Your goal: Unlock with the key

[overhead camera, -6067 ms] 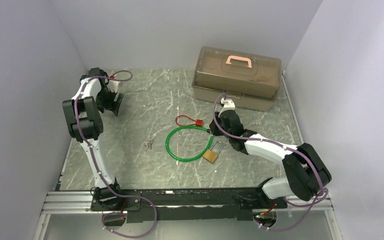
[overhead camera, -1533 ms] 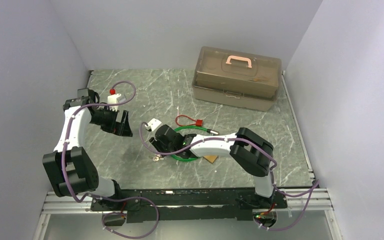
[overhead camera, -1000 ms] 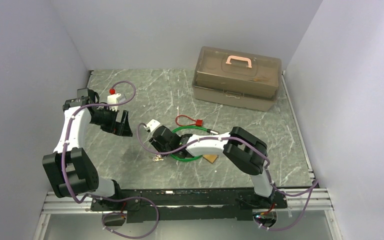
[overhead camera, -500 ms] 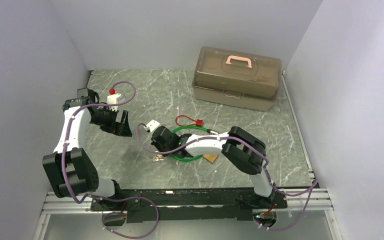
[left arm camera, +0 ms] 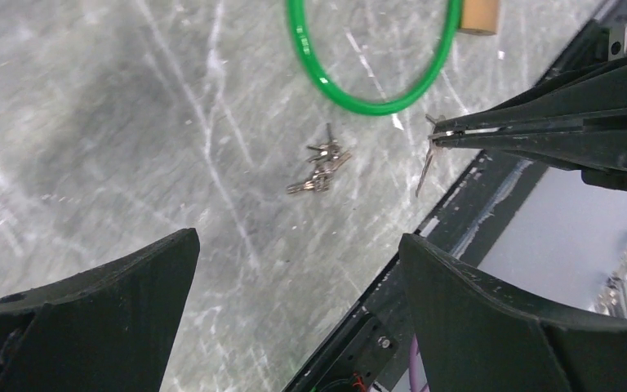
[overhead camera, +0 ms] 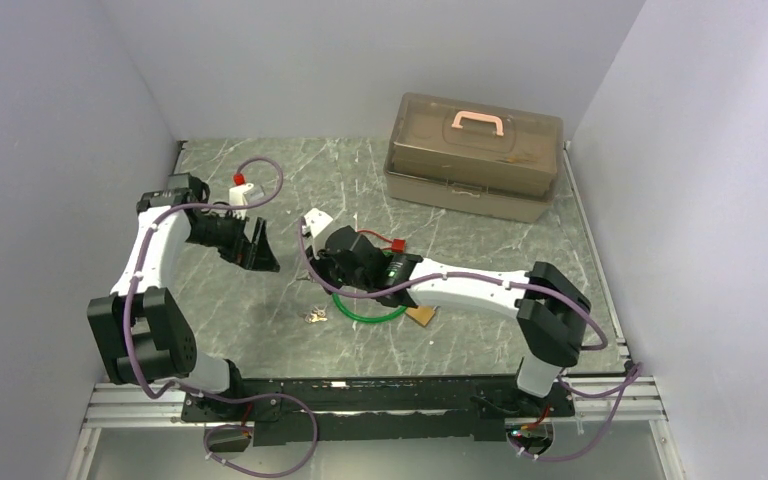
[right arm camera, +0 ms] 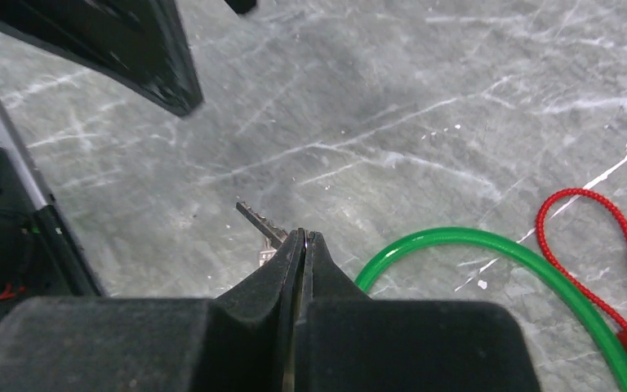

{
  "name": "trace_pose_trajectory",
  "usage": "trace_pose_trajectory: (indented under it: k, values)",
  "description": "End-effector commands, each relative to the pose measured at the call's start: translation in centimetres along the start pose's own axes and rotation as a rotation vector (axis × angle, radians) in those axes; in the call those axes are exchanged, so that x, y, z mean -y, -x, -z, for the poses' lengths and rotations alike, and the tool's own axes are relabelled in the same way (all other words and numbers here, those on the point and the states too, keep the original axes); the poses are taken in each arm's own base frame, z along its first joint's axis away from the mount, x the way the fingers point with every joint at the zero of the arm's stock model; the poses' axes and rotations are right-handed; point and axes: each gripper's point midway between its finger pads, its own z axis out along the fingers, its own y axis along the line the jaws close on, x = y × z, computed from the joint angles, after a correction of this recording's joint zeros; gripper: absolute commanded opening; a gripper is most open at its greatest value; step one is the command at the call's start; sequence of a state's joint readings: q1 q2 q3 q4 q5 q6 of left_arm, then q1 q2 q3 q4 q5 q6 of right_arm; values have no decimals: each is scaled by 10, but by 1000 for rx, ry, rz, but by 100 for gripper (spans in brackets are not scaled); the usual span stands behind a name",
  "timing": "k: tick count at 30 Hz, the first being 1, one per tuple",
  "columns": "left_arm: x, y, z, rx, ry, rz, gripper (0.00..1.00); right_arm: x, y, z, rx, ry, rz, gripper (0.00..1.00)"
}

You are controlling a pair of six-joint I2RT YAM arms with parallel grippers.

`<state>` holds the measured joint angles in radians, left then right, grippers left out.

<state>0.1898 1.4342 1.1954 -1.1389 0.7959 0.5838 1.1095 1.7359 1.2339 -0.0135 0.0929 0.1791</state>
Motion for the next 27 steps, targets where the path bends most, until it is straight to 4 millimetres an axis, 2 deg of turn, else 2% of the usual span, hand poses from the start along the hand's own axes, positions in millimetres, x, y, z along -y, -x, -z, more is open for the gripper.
trace_pose_trajectory:
  k: [1,4,8,14,23,25,27]
  values:
    - [30,16,-3,55,-164,-50,99,-6,30,19,87,34,-11,0]
    - [53,22,-2,91,-274,-61,99,-7,43,30,121,38,-12,0]
    - [70,27,0,118,-374,-36,99,-8,52,36,140,28,2,0]
    - [92,18,2,133,-474,-43,99,-9,60,41,160,14,24,0]
    - [105,13,-4,116,-391,-126,82,-11,73,52,203,-16,46,0]
    - [108,13,-5,112,-385,-138,75,-11,75,55,213,-20,46,0]
    - [110,12,-6,106,-382,-146,61,-11,76,57,218,-23,47,0]
